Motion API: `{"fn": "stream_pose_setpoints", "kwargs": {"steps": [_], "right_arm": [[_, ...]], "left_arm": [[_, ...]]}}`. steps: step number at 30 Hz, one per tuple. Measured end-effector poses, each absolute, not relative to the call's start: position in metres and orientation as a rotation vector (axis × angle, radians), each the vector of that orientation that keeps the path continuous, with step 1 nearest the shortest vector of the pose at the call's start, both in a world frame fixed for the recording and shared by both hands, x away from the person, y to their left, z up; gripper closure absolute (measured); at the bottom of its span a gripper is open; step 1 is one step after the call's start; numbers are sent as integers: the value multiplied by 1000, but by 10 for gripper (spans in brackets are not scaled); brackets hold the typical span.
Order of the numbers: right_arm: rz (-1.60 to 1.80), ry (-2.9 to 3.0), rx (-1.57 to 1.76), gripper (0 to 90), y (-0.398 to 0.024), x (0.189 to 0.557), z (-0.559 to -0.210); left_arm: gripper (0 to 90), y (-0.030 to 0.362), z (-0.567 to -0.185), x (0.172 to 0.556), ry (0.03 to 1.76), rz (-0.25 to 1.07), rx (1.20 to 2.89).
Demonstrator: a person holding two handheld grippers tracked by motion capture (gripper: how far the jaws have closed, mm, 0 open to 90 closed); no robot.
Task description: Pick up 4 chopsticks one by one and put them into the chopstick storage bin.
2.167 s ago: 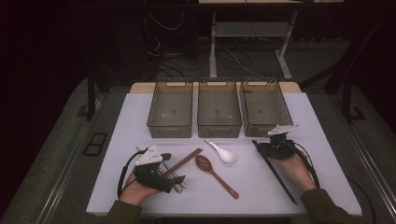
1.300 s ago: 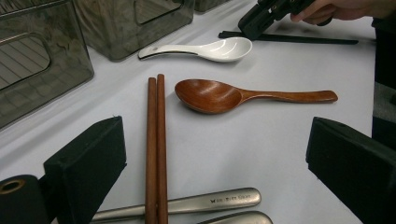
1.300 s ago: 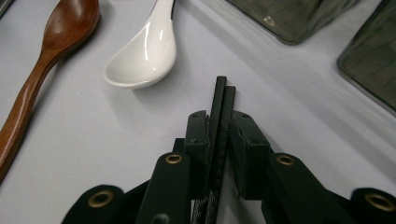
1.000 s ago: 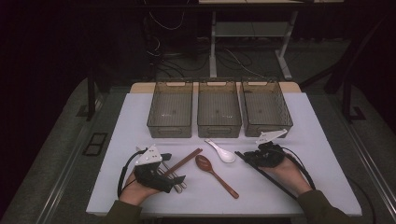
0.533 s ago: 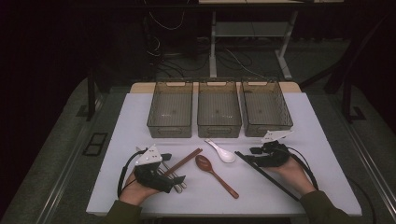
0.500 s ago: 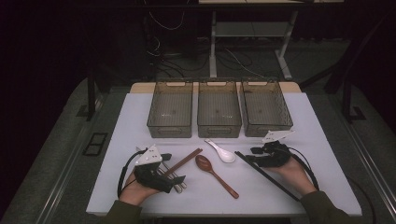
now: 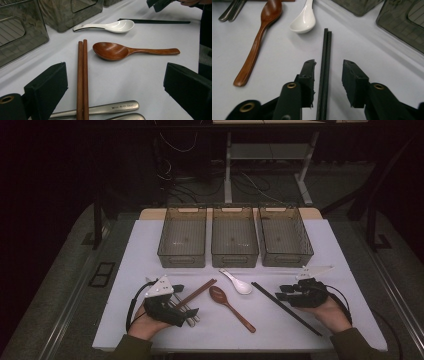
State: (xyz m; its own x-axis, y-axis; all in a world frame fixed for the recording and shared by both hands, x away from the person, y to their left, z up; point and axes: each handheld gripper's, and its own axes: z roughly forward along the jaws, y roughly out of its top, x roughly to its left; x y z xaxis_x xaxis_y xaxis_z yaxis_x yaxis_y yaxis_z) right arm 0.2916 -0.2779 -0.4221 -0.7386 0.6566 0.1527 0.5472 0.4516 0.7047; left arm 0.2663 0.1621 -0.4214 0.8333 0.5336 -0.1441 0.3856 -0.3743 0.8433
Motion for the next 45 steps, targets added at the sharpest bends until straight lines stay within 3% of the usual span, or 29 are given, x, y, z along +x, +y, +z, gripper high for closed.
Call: {"fn": "stream_pose_setpoints", "kwargs": {"steps": [10, 18, 45], "right_arm": [[1073, 2588, 1060, 765, -294, 266, -428], [1043, 2600, 1070, 810, -302, 259, -433], [963, 2631, 1047, 824, -298, 265, -442]], "left_arm": [[47, 161, -422, 266, 676, 182, 2013], [47, 161, -423, 266, 676, 182, 2014], [49, 161, -423, 266, 675, 180, 2018]]}}
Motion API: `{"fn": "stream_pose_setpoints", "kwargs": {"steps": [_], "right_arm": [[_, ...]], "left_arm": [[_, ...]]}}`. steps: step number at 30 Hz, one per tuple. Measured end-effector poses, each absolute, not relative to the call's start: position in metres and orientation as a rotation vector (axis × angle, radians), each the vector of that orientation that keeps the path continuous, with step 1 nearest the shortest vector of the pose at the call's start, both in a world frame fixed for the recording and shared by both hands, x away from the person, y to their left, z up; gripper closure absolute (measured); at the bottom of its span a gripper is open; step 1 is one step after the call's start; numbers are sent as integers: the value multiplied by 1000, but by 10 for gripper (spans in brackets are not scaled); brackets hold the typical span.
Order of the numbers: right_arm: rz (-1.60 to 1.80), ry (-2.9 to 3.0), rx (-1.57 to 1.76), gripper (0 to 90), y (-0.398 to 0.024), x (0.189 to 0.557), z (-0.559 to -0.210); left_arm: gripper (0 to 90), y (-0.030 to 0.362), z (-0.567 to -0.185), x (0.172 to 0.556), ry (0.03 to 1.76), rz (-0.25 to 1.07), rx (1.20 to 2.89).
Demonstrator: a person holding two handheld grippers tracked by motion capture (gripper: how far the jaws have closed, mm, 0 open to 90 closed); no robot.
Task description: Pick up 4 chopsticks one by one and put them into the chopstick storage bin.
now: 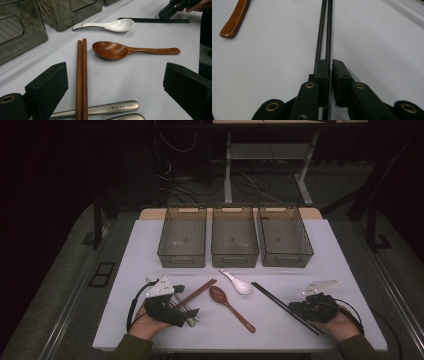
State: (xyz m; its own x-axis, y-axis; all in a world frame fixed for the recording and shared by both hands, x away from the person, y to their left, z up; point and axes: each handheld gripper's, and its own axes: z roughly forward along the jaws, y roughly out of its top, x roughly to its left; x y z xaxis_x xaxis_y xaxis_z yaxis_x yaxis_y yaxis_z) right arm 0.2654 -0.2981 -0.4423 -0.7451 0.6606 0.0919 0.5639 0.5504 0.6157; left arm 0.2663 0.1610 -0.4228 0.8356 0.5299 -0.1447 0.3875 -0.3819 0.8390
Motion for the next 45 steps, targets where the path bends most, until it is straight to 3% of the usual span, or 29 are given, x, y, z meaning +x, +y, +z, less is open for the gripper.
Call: {"fn": "stream_pose_setpoints", "kwargs": {"steps": [16, 25, 45], "right_arm": [[973, 2596, 1034, 782, -292, 270, -444], [951, 2582, 1010, 846, -290, 269, -446], [1053, 2573, 1070, 859, -300, 273, -443]], "left_arm": [[49, 160, -423, 266, 670, 178, 2026], [52, 159, -423, 266, 668, 176, 2024], [55, 157, -424, 267, 652, 168, 2017]]}}
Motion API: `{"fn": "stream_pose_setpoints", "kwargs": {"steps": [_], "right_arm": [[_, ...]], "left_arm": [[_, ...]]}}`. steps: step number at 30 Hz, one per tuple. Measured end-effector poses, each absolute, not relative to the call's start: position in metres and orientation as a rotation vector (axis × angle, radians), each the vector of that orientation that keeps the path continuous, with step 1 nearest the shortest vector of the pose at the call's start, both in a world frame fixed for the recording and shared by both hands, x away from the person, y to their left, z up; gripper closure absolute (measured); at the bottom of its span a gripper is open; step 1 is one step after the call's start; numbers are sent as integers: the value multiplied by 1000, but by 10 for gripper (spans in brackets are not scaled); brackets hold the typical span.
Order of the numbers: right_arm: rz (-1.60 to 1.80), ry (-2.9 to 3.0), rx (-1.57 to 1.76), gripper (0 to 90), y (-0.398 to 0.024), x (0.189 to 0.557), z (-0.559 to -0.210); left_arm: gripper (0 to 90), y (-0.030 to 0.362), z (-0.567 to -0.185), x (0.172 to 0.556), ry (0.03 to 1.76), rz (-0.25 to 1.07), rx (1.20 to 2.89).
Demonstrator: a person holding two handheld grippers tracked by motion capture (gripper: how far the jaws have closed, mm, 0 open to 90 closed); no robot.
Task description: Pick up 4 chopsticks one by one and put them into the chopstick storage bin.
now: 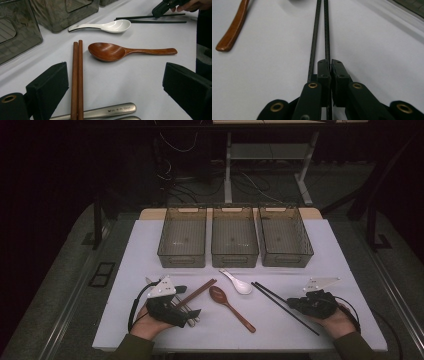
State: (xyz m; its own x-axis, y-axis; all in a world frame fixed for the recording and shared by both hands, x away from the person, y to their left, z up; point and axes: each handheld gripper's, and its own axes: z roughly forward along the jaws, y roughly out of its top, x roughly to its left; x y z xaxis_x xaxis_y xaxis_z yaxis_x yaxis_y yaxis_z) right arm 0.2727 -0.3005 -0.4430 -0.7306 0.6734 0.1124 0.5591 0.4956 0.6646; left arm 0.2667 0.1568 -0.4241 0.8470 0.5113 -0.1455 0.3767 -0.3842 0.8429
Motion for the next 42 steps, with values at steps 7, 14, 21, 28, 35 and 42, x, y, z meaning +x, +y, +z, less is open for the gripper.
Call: {"fn": "stream_pose_setpoints", "kwargs": {"steps": [7, 14, 21, 28, 35, 42], "right_arm": [[1083, 2570, 1075, 858, -306, 275, -440], [1107, 2539, 1078, 858, -307, 274, -433], [1120, 2525, 1063, 858, -309, 274, -428], [1150, 2517, 1063, 858, -309, 276, -423], [1196, 2519, 1058, 858, -306, 278, -418], [1252, 2502, 1050, 858, -303, 279, -408]], "left_arm": [[55, 156, -424, 268, 652, 165, 2014], [55, 155, -425, 268, 638, 161, 2017], [55, 154, -427, 271, 623, 168, 2029], [54, 154, -428, 271, 615, 168, 2028], [10, 157, -424, 273, 622, 178, 2035], [0, 154, -424, 274, 613, 189, 2048]]}}
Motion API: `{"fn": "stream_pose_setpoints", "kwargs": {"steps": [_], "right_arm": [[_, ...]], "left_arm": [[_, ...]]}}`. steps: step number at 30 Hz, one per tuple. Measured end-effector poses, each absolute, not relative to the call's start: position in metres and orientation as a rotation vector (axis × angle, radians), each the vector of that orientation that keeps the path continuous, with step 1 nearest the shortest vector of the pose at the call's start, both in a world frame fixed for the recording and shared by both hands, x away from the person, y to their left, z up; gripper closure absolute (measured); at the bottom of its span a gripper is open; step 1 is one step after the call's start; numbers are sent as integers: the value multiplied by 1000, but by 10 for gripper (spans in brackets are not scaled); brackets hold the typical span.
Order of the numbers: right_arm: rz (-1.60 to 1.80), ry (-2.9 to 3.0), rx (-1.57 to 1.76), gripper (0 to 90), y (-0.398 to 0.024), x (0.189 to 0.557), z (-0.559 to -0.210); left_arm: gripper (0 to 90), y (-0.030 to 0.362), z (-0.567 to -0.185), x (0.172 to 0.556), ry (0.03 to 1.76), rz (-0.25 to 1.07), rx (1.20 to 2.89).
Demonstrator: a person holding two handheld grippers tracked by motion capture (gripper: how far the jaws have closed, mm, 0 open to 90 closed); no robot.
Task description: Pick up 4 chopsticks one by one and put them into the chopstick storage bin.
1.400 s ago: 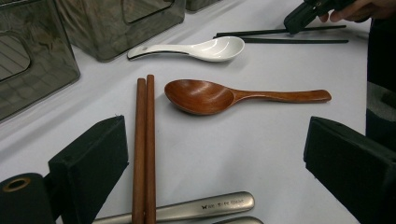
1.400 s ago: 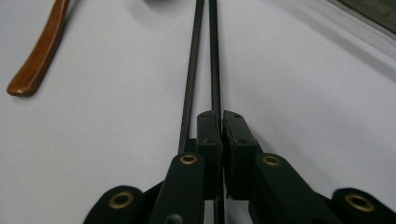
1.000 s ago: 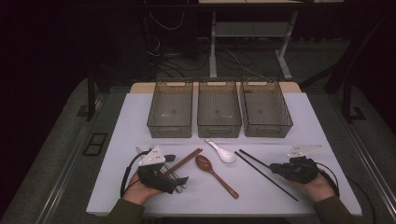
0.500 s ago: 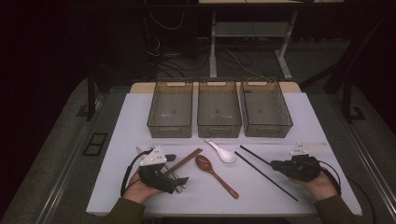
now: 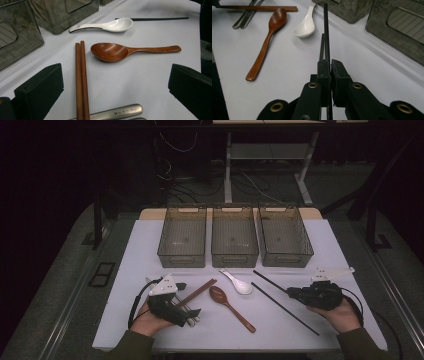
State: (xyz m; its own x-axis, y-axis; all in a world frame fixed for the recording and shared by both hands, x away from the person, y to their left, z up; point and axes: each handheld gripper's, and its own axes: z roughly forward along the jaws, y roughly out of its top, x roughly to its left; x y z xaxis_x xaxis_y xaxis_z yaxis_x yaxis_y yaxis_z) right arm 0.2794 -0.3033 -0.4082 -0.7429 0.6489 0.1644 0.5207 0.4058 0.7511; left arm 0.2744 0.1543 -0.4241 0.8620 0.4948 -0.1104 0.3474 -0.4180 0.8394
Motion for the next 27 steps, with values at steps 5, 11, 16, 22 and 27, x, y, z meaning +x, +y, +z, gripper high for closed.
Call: {"fn": "stream_pose_setpoints", "kwargs": {"steps": [5, 11, 16, 22, 27], "right_arm": [[1276, 2495, 1038, 858, -300, 283, -403], [1291, 2494, 1022, 858, -297, 287, -397], [1308, 2489, 1012, 858, -293, 291, -393], [1327, 2485, 994, 858, -285, 299, -387], [1331, 2492, 986, 858, -278, 304, -385]], "left_arm": [[0, 154, -424, 271, 613, 186, 2048], [0, 154, -424, 271, 616, 182, 2027], [0, 155, -424, 271, 618, 184, 2028], [0, 155, -424, 271, 621, 182, 2024], [0, 155, -424, 272, 618, 180, 2025]]}}
